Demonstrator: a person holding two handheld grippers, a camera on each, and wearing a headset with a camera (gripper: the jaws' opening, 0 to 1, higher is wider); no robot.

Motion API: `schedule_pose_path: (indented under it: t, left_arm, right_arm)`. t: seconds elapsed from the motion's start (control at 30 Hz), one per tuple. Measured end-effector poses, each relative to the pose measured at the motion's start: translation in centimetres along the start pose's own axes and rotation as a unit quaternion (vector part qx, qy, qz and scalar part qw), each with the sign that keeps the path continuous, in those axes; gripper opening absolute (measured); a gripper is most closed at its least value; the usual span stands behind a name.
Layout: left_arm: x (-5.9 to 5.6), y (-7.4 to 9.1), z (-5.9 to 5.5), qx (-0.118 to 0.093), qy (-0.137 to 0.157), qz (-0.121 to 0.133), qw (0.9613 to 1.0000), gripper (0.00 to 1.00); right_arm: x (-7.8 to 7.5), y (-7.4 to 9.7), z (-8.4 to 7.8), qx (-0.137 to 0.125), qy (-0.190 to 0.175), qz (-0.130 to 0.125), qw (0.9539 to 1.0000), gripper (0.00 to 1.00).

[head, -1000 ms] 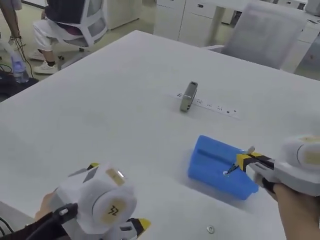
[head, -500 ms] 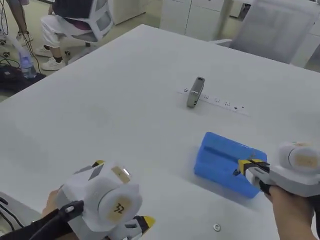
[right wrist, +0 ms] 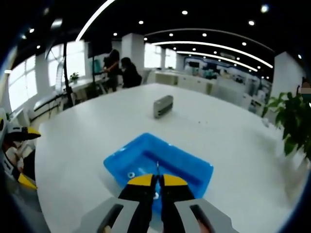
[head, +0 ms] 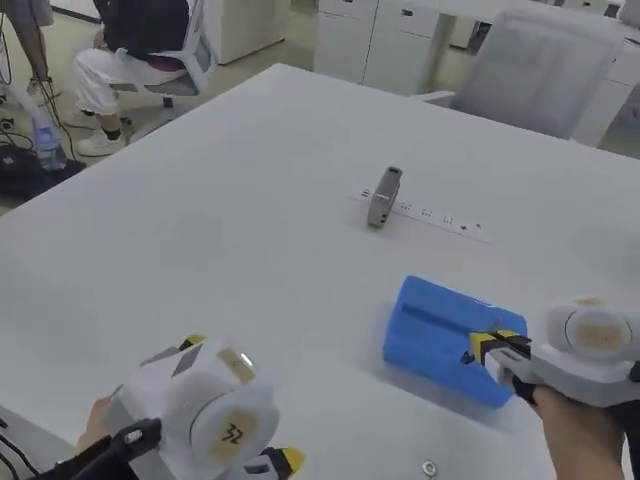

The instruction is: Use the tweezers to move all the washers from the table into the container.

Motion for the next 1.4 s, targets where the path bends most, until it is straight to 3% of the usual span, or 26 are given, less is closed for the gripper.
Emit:
schedule_pose_path:
  t: [0.23, 0.37, 0.67, 0.83, 1.1, 1.2, 1.4]
  left_arm:
    - [0.0, 0.0, 0.0, -0.001, 0.001, 0.000, 1.0000, 0.91]
    - [0.1, 0.0, 0.1, -0.004, 0.000, 0.001, 1.0000, 0.91]
    - [0.1, 0.0, 0.1, -0.005, -0.003, 0.003, 1.0000, 0.91]
    - [0.1, 0.1, 0.1, -0.007, -0.004, 0.003, 1.0000, 0.91]
    - [0.1, 0.1, 0.2, -0.008, -0.002, 0.005, 1.0000, 0.91]
    - [0.1, 0.2, 0.4, -0.017, 0.000, 0.003, 0.9999, 0.91]
    - [0.0, 0.1, 0.2, -0.012, -0.003, 0.002, 0.9999, 0.91]
  right_arm:
    - [-0.3, 2.4, 1.1, -0.042, -0.042, -0.008, 0.9982, 0.01]
    - [0.1, 4.3, 2.0, -0.071, -0.070, 0.001, 0.9950, 0.01]
    - [1.5, 7.8, 0.9, -0.087, -0.077, 0.015, 0.9931, 0.01]
    - [2.8, 8.7, -0.1, -0.080, -0.080, 0.029, 0.9931, 0.01]
    - [4.8, 9.3, -3.0, -0.050, -0.089, 0.039, 0.9940, 0.01]
    - [5.0, 9.2, -3.5, -0.044, -0.094, 0.040, 0.9938, 0.01]
    - [5.8, 8.7, -4.6, -0.028, -0.092, 0.045, 0.9943, 0.01]
Point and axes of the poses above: the centre of the closed fingertips' face, and the gripper's own axes: y roughly backward along the fingers, x roughly to its left, z roughly out of its top, the point moved 7 cm from there along y, roughly backward along the fingers, and after that the axes turned 5 degrees about -x, right-handed, at the moved point
